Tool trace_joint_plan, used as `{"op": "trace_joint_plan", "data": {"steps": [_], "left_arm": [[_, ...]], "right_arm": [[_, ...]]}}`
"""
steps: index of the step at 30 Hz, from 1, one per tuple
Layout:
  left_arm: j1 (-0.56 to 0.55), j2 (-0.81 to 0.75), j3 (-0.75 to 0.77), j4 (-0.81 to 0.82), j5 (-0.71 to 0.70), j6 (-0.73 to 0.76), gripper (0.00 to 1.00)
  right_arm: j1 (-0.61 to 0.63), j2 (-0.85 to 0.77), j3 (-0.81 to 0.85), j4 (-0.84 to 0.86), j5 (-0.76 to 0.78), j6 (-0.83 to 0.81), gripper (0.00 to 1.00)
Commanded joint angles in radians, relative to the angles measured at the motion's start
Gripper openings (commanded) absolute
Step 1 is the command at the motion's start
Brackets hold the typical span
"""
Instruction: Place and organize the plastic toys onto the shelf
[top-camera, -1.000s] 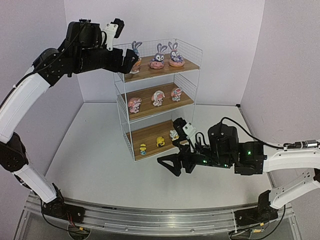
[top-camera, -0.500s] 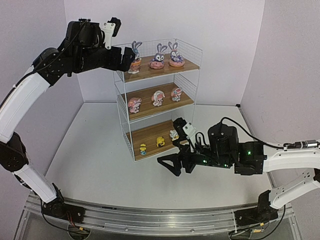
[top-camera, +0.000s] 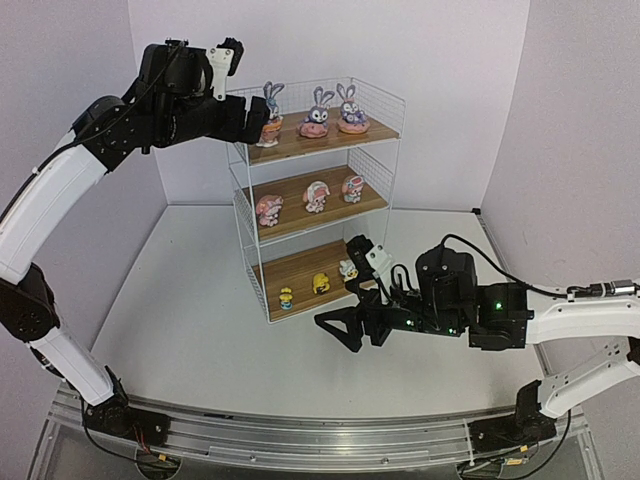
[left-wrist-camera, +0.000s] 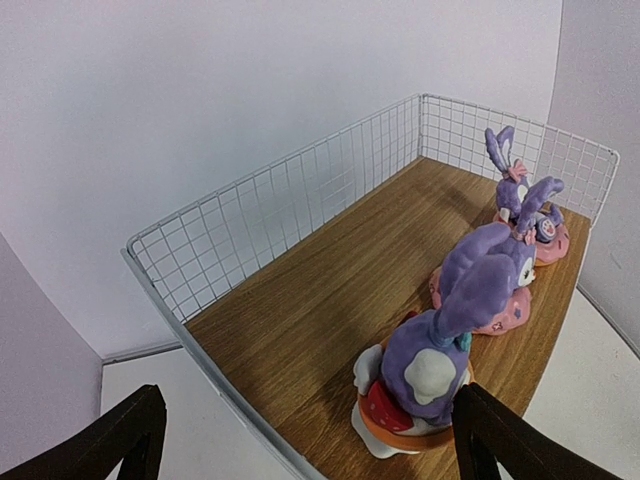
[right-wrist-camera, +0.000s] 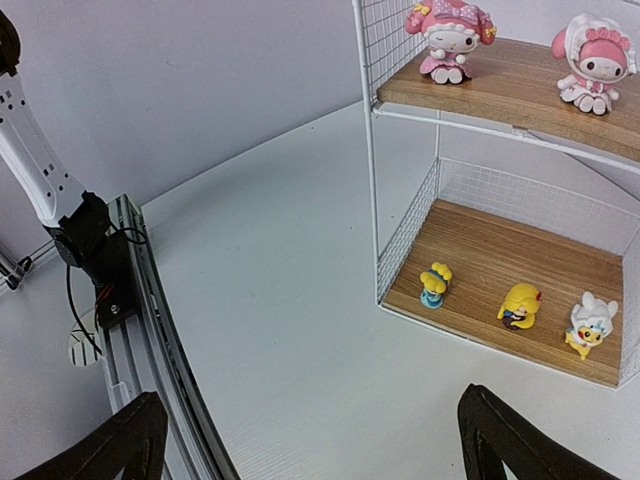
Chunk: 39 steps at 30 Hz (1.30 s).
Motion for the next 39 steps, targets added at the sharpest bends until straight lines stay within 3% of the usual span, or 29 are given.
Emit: {"op": "trace_joint_plan", "data": {"steps": [1, 14, 23, 29, 34, 37, 39], "left_arm": [[0.004, -0.032, 0.008, 0.056, -0.025, -0.01, 0.99], [0.005, -0.074, -0.033, 0.073, -0.065, 0.002, 1.0], [0.004, -0.111, -0.05, 0.078, -0.003, 0.003, 0.99], [0.004, -0.164, -0.025, 0.095, 0.199, 0.001, 1.0], [0.004, -0.245, -0.004, 0.103, 0.366, -0.055, 1.0], [0.004, -0.348, -0.127, 0.13, 0.321, -0.116, 1.0], [0.005, -0.429, -0.258, 0.127, 0.201, -0.204, 1.0]], "right_arm": [[0.0, -0.001, 0.018, 0.015, 0.02, 0.011, 0.98], [-0.001, 0.009, 0.024, 0.016, 0.03, 0.014, 0.98], [0.0, 0.015, 0.033, 0.015, 0.015, 0.02, 0.98], [0.0, 0.0, 0.035, 0.015, 0.026, 0.03, 0.98], [0.0, -0.032, 0.031, 0.008, 0.15, 0.068, 0.98], [-0.001, -0.063, 0.022, -0.035, 0.328, 0.128, 0.98], [-0.021, -0.079, 0.024, -0.103, 0.445, 0.176, 0.98]]}}
